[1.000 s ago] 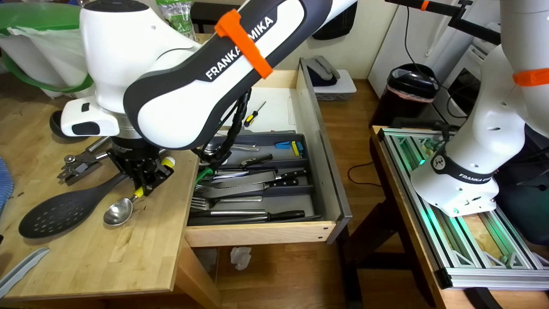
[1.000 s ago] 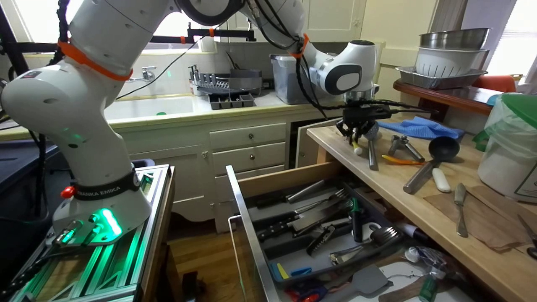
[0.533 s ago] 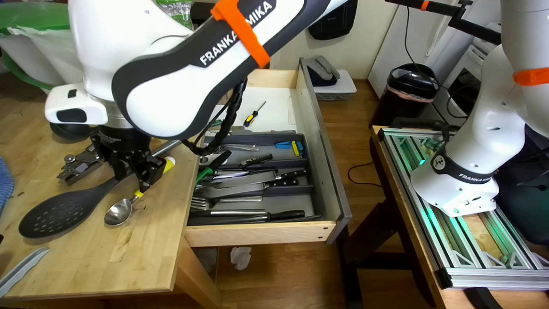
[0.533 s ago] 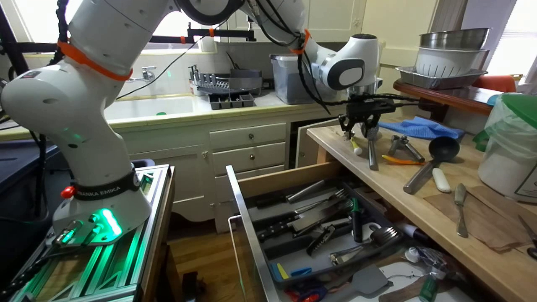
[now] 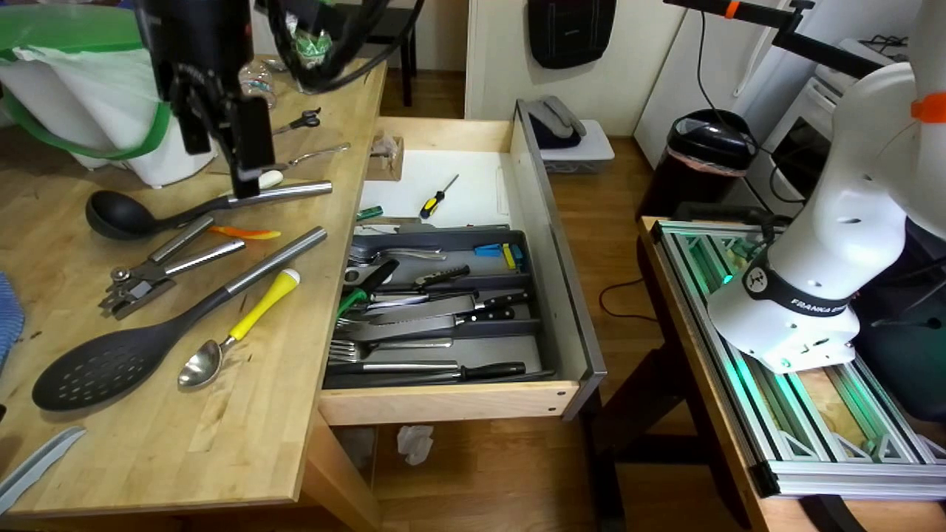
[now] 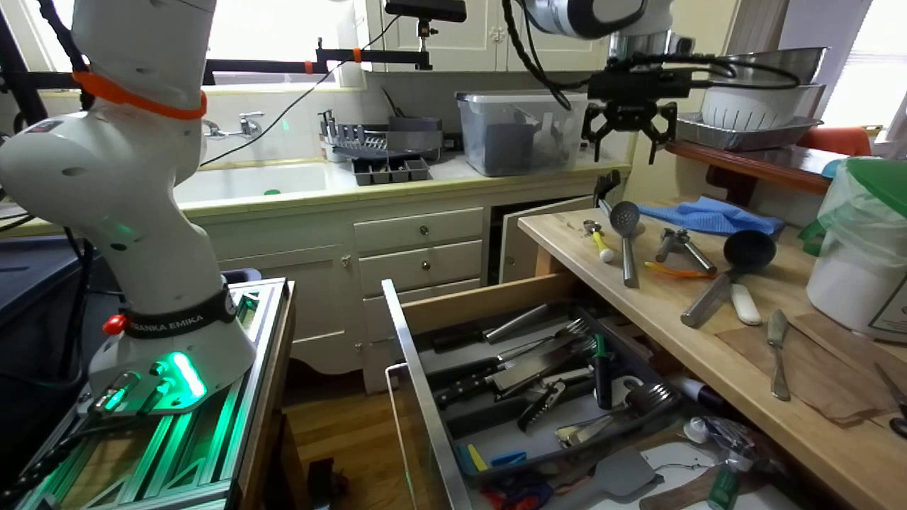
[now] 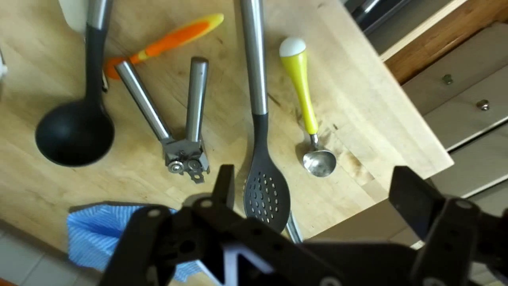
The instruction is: Pick up the spoon from the drawer and put it on the counter
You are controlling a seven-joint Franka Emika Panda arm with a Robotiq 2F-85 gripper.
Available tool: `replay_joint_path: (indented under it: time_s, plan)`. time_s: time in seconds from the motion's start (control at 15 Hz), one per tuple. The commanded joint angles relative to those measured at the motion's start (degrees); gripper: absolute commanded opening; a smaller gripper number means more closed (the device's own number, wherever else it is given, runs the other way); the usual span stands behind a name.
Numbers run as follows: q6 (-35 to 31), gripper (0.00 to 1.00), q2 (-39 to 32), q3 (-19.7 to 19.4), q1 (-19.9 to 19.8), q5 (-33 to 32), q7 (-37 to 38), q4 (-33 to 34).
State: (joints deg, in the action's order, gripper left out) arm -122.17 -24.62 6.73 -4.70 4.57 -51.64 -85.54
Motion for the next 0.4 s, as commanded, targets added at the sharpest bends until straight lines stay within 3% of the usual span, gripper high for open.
replay_joint_path:
  time_s: [0.0,0.07,0.2,0.33]
  plan:
    - [15.5,1.0,9.1,1.3,-2.5,6.1,-0.5,-2.3]
    - [9.7,1.0,4.7,-1.0,-0.2,2.1,1.4,0.2]
    - [14.8,1.0,8.2,-0.8,-0.6,4.9,0.5,0.0]
    - [15.2,1.0,9.2,-0.7,-0.5,5.4,0.5,-0.6]
